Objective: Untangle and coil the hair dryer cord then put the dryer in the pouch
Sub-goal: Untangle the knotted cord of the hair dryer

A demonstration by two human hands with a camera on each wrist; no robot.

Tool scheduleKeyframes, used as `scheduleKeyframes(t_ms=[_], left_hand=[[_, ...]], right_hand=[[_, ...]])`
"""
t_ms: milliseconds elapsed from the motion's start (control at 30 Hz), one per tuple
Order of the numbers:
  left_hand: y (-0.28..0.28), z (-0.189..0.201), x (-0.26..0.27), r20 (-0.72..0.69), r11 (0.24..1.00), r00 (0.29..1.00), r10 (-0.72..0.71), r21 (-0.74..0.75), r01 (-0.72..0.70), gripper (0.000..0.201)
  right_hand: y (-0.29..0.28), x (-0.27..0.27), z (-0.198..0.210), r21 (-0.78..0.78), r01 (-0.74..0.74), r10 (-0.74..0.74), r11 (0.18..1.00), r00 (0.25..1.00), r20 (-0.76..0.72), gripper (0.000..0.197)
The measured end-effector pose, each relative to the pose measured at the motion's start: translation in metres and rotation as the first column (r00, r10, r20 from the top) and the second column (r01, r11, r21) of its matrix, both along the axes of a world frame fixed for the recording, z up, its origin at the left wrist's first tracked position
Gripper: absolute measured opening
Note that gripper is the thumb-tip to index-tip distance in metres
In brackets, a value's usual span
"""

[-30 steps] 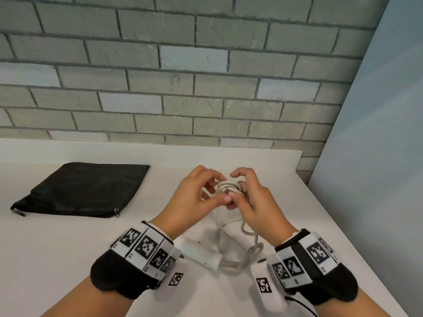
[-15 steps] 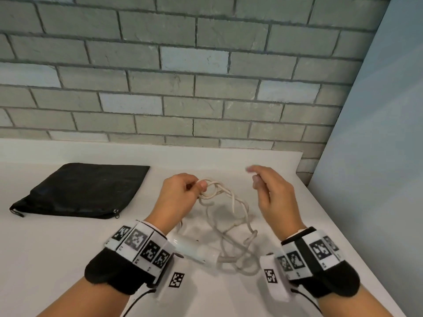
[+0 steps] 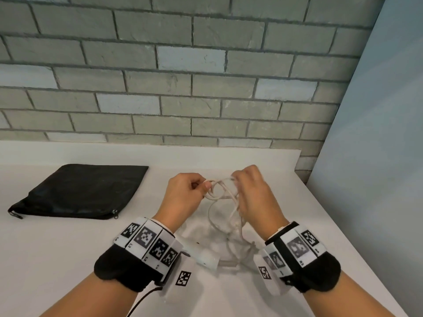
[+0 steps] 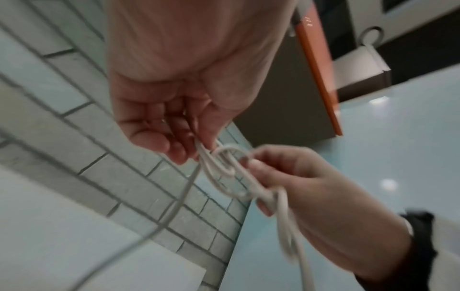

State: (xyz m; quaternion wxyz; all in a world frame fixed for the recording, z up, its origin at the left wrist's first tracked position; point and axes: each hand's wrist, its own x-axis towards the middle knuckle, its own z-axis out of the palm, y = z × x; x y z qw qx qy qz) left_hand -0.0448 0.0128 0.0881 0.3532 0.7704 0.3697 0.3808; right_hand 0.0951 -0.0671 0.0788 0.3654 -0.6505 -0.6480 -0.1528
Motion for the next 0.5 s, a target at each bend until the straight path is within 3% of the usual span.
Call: scheduleKeyframes(t_ms=[33, 67, 100, 133, 167, 200, 233, 267, 300, 367, 433, 500], left_hand=[[0.002, -0.002, -0.001, 0.000, 0.999, 1.000, 0.018, -0.027, -0.018, 0.020], [0.003, -0.004, -0.001, -0.014, 0.999, 0.999, 0.028, -0.038, -0.029, 0.022], [0.005, -0.005, -0.001, -0.029, 0.999, 0.999, 0.035, -0.030, -0.036, 0.024], [0.007, -0.006, 0.000, -0.034, 0.999, 0.999, 0.041, -0.015, -0.042, 0.026], [0.010, -0.005, 0.000, -0.016, 0.999, 0.999, 0.051, -0.006, -0.051, 0.026], [0.012, -0.004, -0.001, 0.027, 0.998, 0.998, 0.060, -0.019, -0.060, 0.026], [0.015, -0.002, -0.004, 0.082, 0.997, 0.994, 0.069, -0.037, -0.066, 0.026], [0.017, 0.001, -0.008, 0.115, 0.996, 0.990, 0.079, -0.043, -0.075, 0.025], [0.017, 0.004, -0.012, 0.123, 0.996, 0.989, 0.083, -0.030, -0.080, 0.025], [0.016, 0.009, -0.015, 0.096, 0.998, 0.995, 0.038, 0.040, -0.042, 0.023], [0.012, 0.010, -0.012, 0.034, 0.994, 0.999, -0.016, 0.112, 0.012, 0.023], [0.007, 0.008, -0.007, -0.015, 0.988, 0.998, -0.054, 0.141, 0.055, 0.024]], right_hand=[[-0.002, 0.004, 0.000, 0.061, 0.009, 0.002, 0.998, 0.983, -0.182, 0.012], [-0.004, 0.008, 0.000, 0.105, 0.005, 0.038, 0.994, 0.913, -0.406, 0.013], [-0.006, 0.011, 0.000, 0.153, -0.023, 0.116, 0.988, 0.767, -0.631, 0.018], [-0.008, 0.015, 0.000, 0.216, -0.056, 0.211, 0.975, 0.543, -0.813, 0.025], [-0.011, 0.020, -0.001, 0.277, -0.072, 0.286, 0.958, 0.293, -0.912, 0.031], [-0.016, 0.028, -0.002, 0.323, -0.065, 0.328, 0.944, 0.099, -0.939, 0.035], [-0.022, 0.039, -0.002, 0.340, -0.051, 0.340, 0.939, -0.012, -0.940, 0.037], [-0.028, 0.050, 0.000, 0.331, -0.053, 0.329, 0.942, -0.042, -0.943, 0.037], [-0.034, 0.059, 0.003, 0.306, -0.072, 0.306, 0.949, -0.009, -0.952, 0.036], [-0.036, 0.061, 0.009, 0.229, -0.143, 0.252, 0.963, 0.174, -0.952, 0.034], [-0.033, 0.043, 0.015, 0.152, -0.198, 0.224, 0.968, 0.423, -0.878, 0.028], [-0.032, 0.019, 0.023, 0.164, -0.199, 0.257, 0.966, 0.696, -0.670, 0.020]])
